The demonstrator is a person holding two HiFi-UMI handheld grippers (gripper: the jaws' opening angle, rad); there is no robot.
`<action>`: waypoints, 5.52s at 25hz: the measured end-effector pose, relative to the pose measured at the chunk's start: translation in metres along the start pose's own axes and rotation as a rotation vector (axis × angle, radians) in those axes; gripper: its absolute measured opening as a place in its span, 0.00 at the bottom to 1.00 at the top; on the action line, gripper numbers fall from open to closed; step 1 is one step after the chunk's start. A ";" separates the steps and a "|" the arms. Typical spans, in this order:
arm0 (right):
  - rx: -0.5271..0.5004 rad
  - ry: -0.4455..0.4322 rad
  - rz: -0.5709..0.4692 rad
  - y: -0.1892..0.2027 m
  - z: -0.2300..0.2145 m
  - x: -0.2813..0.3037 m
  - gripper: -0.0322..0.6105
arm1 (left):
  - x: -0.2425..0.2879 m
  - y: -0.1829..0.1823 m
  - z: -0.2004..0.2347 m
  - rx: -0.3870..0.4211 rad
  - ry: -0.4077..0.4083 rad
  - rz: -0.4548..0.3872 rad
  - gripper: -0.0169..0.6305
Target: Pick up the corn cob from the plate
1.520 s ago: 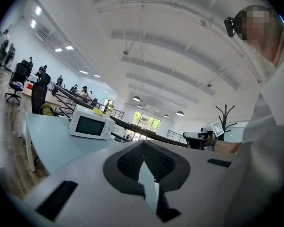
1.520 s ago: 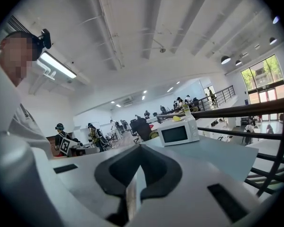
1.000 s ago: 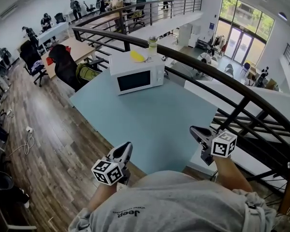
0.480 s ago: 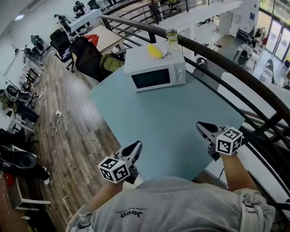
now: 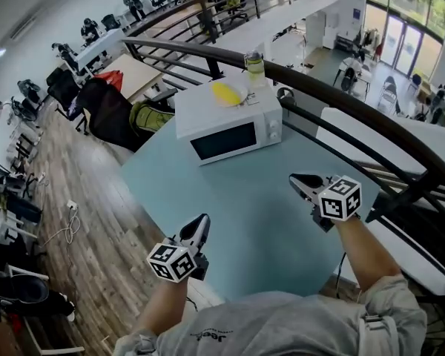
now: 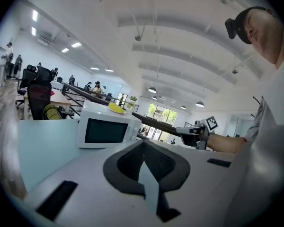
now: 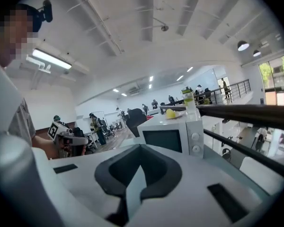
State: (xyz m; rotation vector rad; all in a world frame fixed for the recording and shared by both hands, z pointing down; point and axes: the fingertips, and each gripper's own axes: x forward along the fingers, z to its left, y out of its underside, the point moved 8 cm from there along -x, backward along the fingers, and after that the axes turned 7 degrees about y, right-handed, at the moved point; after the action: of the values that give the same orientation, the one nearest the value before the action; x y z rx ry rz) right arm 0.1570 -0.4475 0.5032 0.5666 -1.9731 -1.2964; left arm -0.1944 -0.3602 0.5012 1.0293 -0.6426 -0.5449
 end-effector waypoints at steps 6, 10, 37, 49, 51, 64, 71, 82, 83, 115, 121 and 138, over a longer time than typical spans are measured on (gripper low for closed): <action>-0.203 0.073 0.027 -0.098 -0.017 0.075 0.08 | 0.059 -0.046 0.059 0.108 0.034 -0.053 0.04; -0.277 0.089 0.048 -0.147 -0.036 0.138 0.08 | 0.086 -0.074 0.093 0.139 0.025 -0.081 0.04; -0.196 0.106 0.320 -0.190 -0.129 0.415 0.53 | 0.213 -0.135 0.201 0.071 -0.044 -0.109 0.04; -0.298 0.171 0.399 -0.183 -0.130 0.431 0.53 | 0.216 -0.125 0.201 0.085 -0.042 -0.114 0.04; -0.369 0.197 0.439 -0.180 -0.127 0.433 0.45 | 0.215 -0.125 0.200 0.087 -0.043 -0.113 0.04; -0.356 0.203 0.254 -0.241 -0.099 0.386 0.44 | 0.174 -0.166 0.189 0.109 -0.062 -0.179 0.04; -0.392 0.221 0.179 -0.285 -0.059 0.329 0.44 | 0.139 -0.201 0.155 0.144 -0.053 -0.239 0.04; -0.418 0.240 0.082 -0.337 0.031 0.234 0.44 | 0.068 -0.260 0.094 0.192 -0.004 -0.319 0.04; -0.420 0.247 0.071 -0.342 0.039 0.223 0.44 | 0.062 -0.266 0.087 0.198 0.008 -0.328 0.04; -0.446 0.082 -0.088 -0.241 0.138 -0.144 0.44 | -0.133 -0.115 -0.241 0.322 -0.168 -0.246 0.04; -0.386 0.095 -0.071 -0.215 0.155 -0.169 0.44 | -0.150 -0.109 -0.252 0.328 -0.088 -0.246 0.04; -0.330 0.130 -0.029 -0.104 0.275 -0.138 0.44 | -0.212 -0.050 -0.155 0.343 0.151 -0.108 0.04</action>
State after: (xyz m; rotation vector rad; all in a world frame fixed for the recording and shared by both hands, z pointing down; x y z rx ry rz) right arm 0.0399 -0.2280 0.2945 0.5035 -1.6066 -1.5234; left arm -0.2371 -0.1426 0.3510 1.4205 -0.5593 -0.4533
